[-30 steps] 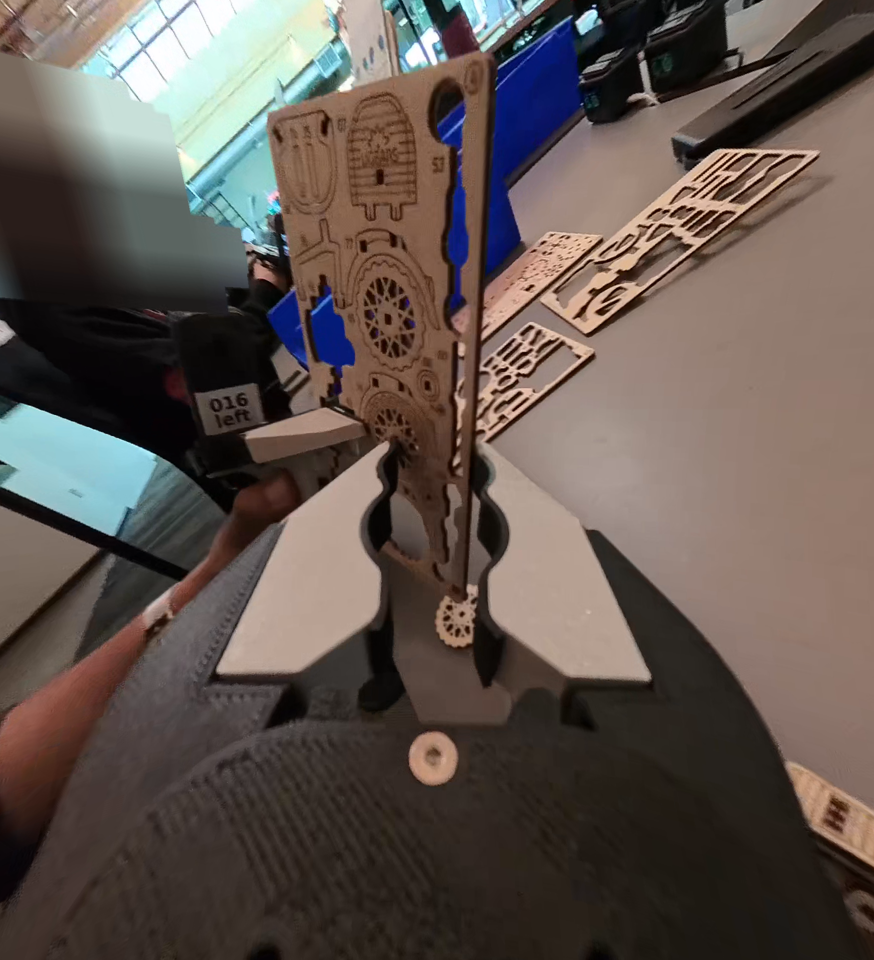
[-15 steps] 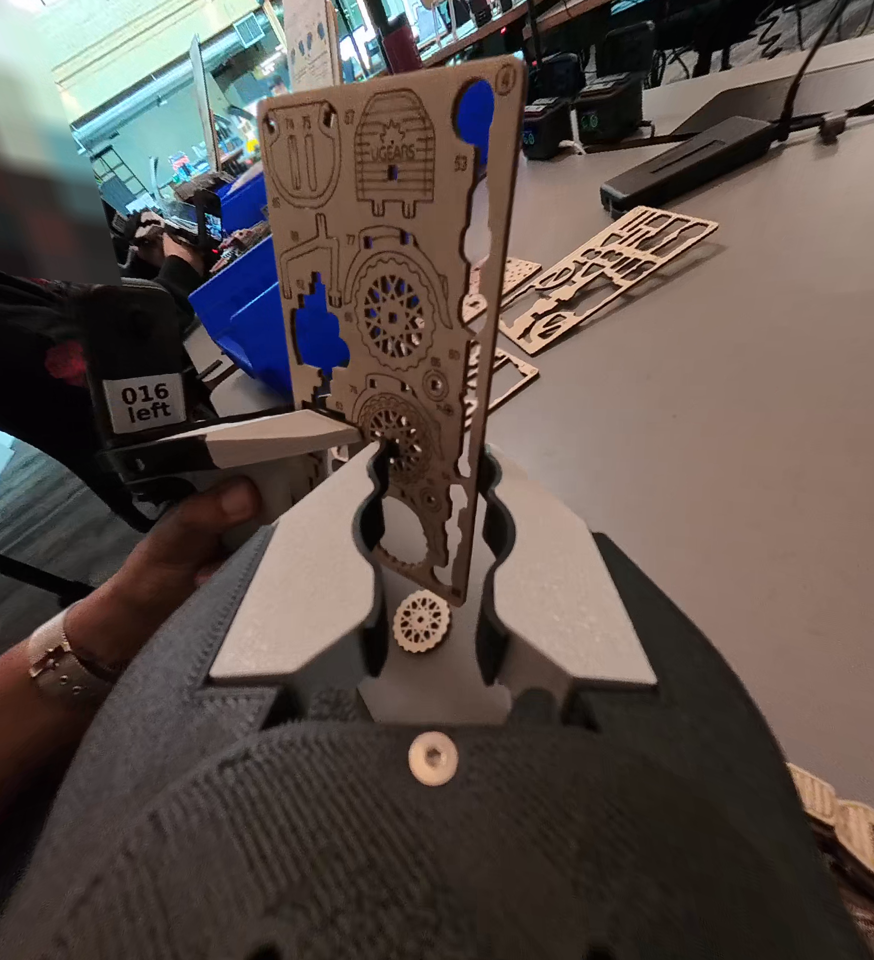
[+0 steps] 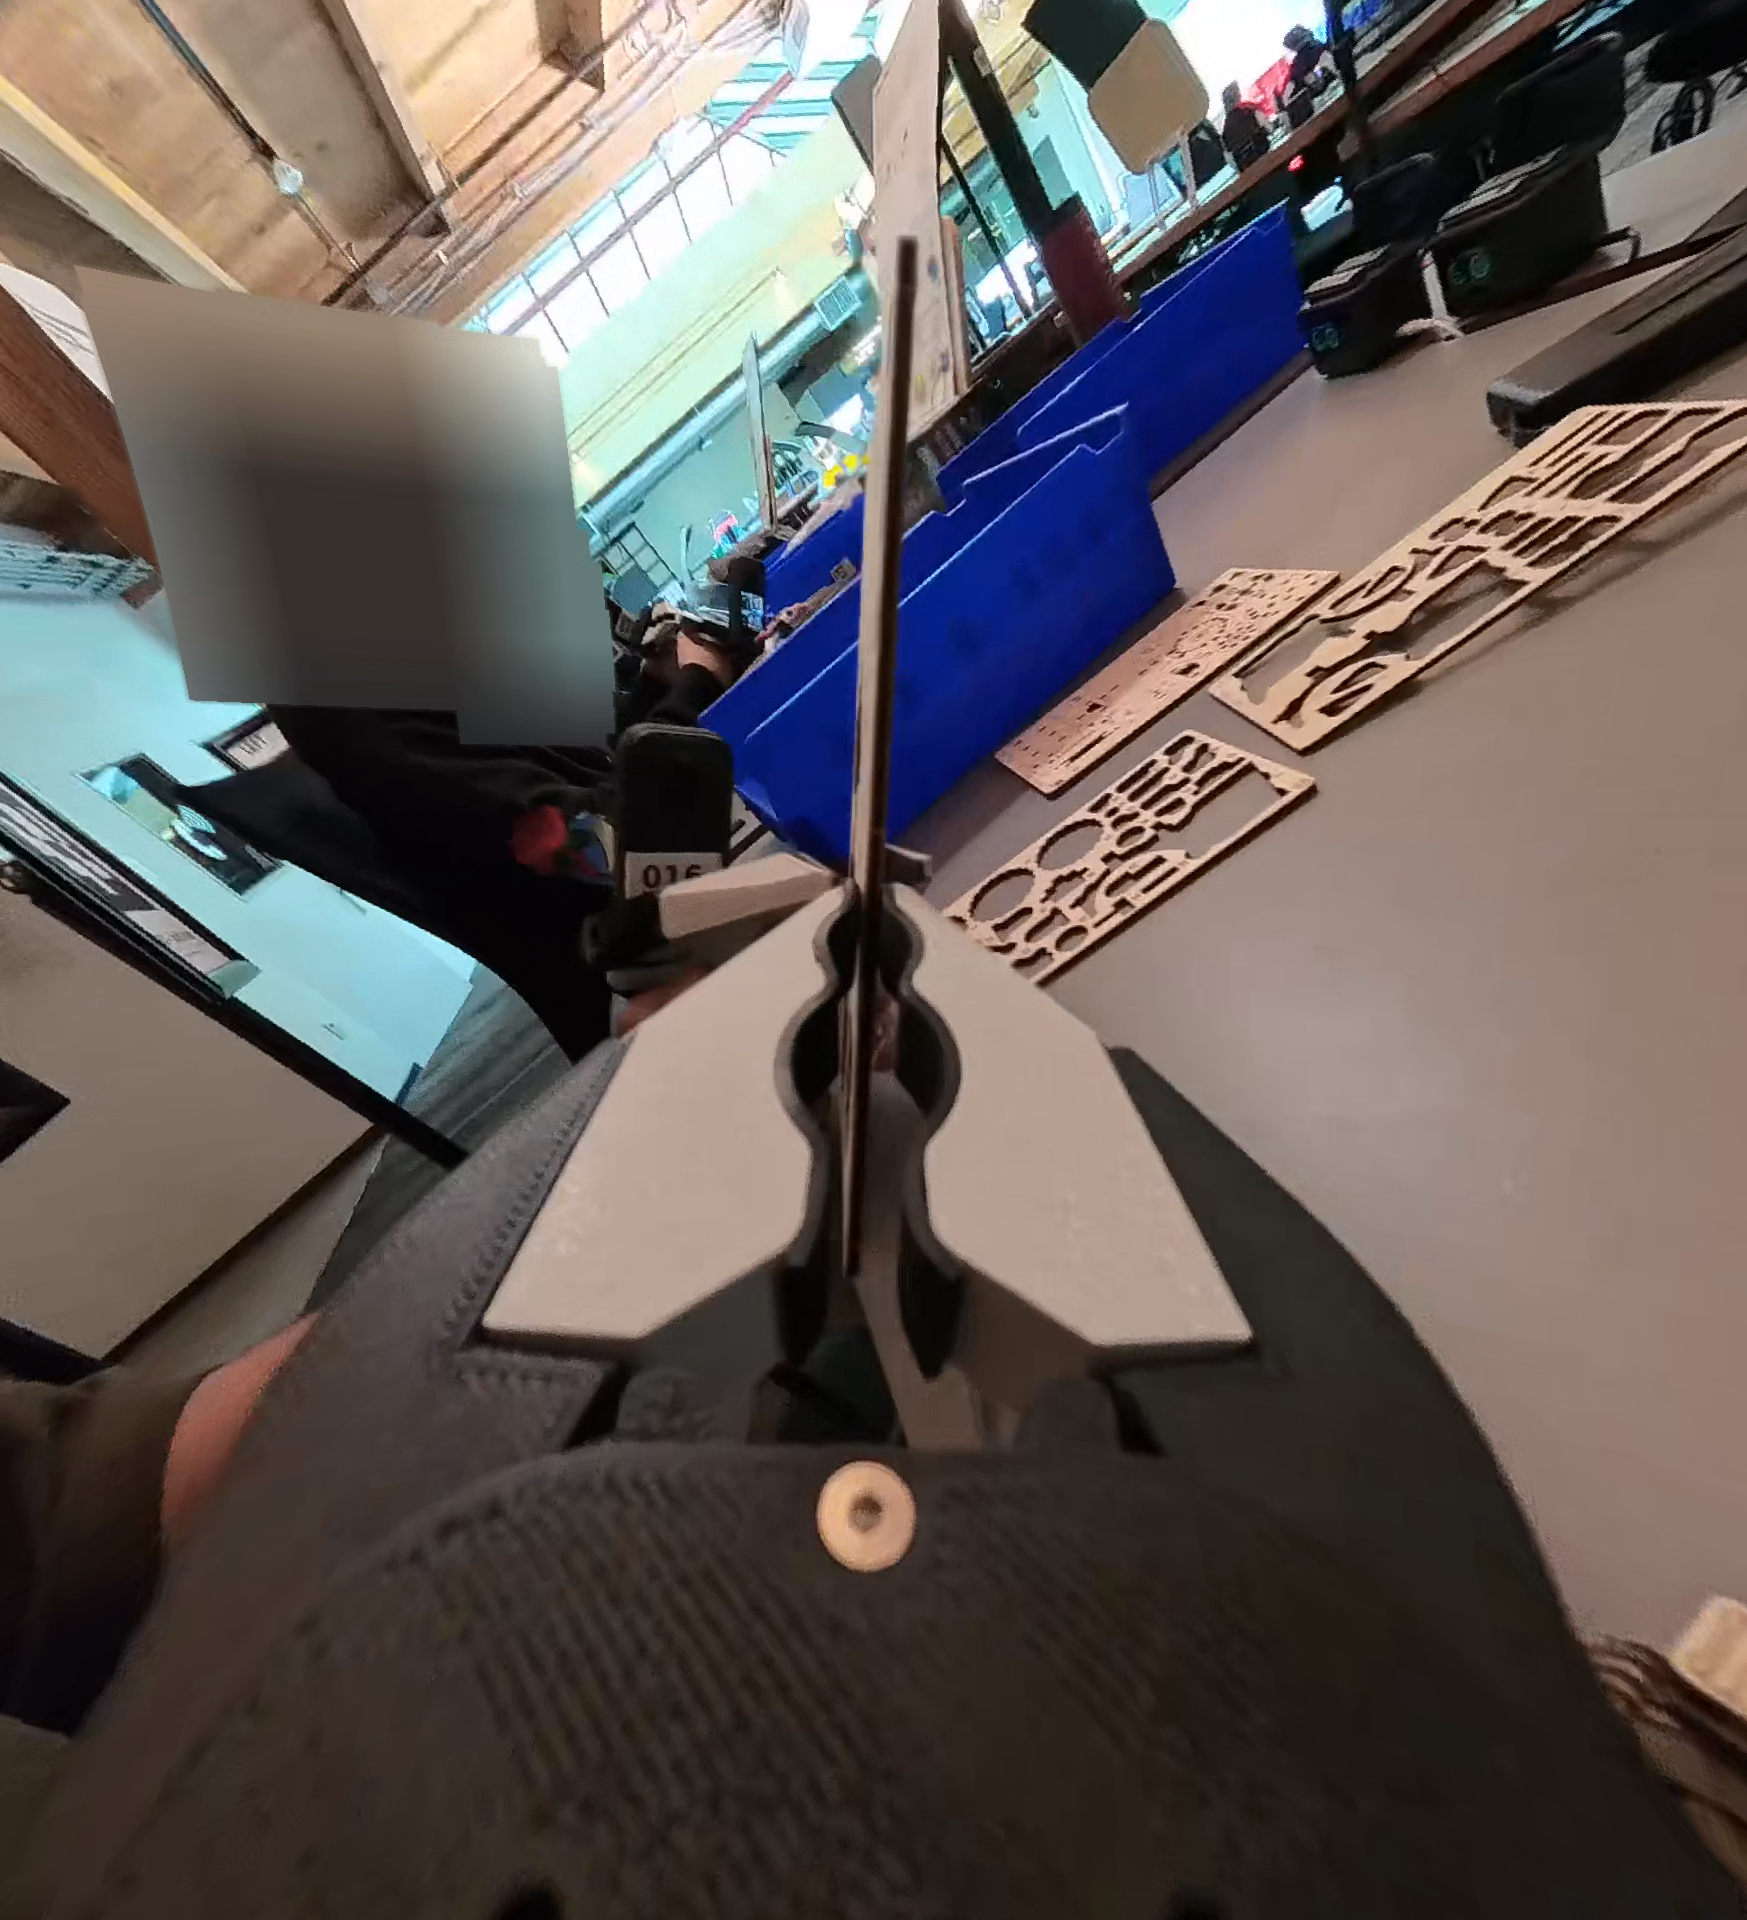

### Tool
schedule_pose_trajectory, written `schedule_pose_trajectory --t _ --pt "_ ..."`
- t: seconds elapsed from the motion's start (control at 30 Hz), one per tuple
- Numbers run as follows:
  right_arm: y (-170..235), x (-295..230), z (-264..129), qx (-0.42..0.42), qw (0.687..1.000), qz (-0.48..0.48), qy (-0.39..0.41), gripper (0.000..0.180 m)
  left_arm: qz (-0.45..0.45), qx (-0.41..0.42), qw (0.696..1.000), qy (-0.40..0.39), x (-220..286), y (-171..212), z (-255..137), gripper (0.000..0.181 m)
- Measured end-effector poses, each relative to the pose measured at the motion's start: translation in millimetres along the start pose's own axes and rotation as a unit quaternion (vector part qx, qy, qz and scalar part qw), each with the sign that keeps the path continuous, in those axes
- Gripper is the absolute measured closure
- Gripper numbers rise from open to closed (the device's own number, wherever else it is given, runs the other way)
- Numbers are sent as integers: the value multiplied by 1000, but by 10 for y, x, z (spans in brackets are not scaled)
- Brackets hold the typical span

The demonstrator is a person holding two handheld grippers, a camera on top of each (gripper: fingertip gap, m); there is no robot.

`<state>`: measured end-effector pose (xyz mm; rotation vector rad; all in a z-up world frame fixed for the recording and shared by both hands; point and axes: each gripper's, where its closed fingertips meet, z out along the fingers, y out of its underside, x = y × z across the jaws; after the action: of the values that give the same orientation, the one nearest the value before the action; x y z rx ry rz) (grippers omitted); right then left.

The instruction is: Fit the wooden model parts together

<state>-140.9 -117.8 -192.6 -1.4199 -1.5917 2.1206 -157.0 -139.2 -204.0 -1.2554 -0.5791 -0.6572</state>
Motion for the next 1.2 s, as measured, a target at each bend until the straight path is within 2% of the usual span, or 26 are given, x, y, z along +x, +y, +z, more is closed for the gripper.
schedule_pose_trajectory --t 0.13,0.33,0.4,0.5,0.63,1.07,1.2 --pt "-37 22 -53 2 1000 -13 9 178 -5 1 1000 1 3 9 16 147" --pt "-143 -42 -93 48 999 9 -17 179 -15 -31 999 11 56 156 126 142" --pt "-108 -63 -73 48 999 11 -20 179 -3 -31 999 18 115 157 151 146" --pt "-94 -115 -54 53 998 13 -31 178 24 -18 999 28 189 115 127 163" --pt "-98 -149 -49 55 997 24 -37 175 19 -10 997 73 324 70 80 179" --pt "-130 -101 -90 57 997 -41 28 168 49 -10 997 58 348 56 108 180" --pt "-180 -26 -171 61 993 -73 74 161 47 35 998 32 256 -102 11 180"
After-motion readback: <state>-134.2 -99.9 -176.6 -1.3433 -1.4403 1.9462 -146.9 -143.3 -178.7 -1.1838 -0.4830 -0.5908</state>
